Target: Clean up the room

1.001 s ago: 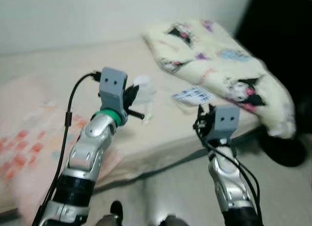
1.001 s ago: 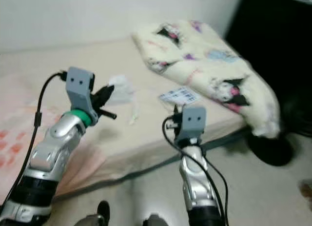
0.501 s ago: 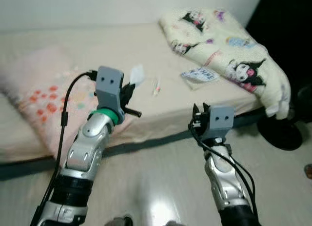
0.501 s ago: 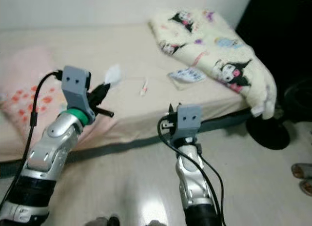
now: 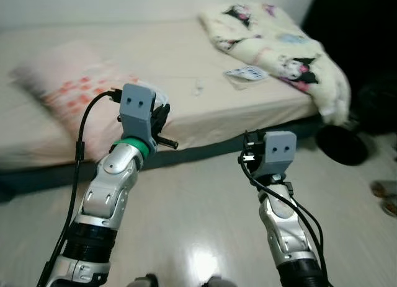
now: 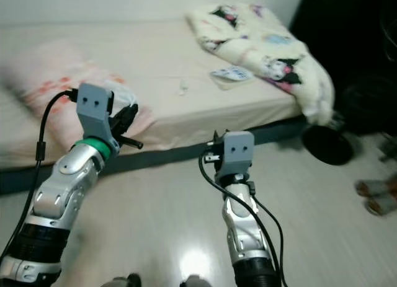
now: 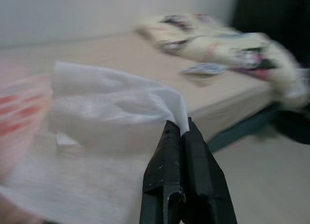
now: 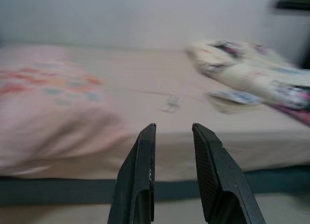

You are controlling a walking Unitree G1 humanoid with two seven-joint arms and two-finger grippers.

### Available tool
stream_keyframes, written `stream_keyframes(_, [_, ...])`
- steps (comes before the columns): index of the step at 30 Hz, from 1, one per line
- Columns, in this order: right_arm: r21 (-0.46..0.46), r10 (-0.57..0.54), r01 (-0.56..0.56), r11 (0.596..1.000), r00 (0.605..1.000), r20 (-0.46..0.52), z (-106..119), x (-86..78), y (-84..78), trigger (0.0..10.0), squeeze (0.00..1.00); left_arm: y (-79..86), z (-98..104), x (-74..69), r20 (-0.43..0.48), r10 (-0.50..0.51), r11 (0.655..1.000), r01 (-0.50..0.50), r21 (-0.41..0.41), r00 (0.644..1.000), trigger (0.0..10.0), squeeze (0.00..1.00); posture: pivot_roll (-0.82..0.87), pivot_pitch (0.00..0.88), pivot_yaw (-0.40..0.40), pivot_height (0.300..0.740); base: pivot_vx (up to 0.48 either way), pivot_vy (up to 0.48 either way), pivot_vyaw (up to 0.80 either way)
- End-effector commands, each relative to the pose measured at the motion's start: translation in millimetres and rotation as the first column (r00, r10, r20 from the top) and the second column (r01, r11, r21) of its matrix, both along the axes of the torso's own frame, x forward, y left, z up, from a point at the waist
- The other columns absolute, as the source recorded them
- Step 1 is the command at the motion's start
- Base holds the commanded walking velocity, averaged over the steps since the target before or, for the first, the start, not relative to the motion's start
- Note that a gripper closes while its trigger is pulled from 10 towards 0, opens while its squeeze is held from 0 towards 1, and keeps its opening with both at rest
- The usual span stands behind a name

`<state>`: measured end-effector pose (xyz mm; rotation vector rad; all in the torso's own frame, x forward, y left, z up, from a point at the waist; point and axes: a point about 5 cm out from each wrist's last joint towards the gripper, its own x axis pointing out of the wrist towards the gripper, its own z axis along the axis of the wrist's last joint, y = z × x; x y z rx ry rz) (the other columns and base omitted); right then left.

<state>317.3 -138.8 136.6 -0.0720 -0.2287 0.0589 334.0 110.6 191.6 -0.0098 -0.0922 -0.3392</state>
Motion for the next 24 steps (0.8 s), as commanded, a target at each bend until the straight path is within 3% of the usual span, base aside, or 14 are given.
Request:
stream_keyframes(1, [-0.016,0.006,-0.006,1.000,1.000,-0.030,-7.8,-1.7,-0.9,10.0,0.00,-3.2,-4.3,-0.6,-0.017,-0.009,1.000,0.009,0.008,1.000,10.0,0.00,-0.03,0.028,0.044,0.740,0.000,0.000,0.80])
stream_keyframes(24, [-0.012,0.057,-0.057,0.998,0.998,-0.018,-6.2,-0.3,10.3,10.0,0.00,-3.6,-6.2,0.6,-0.029,-0.008,0.999,0.009,0.031,1.000,10.0,0.00,-0.02,0.028,0.052,0.740,0.000,0.000,0.79])
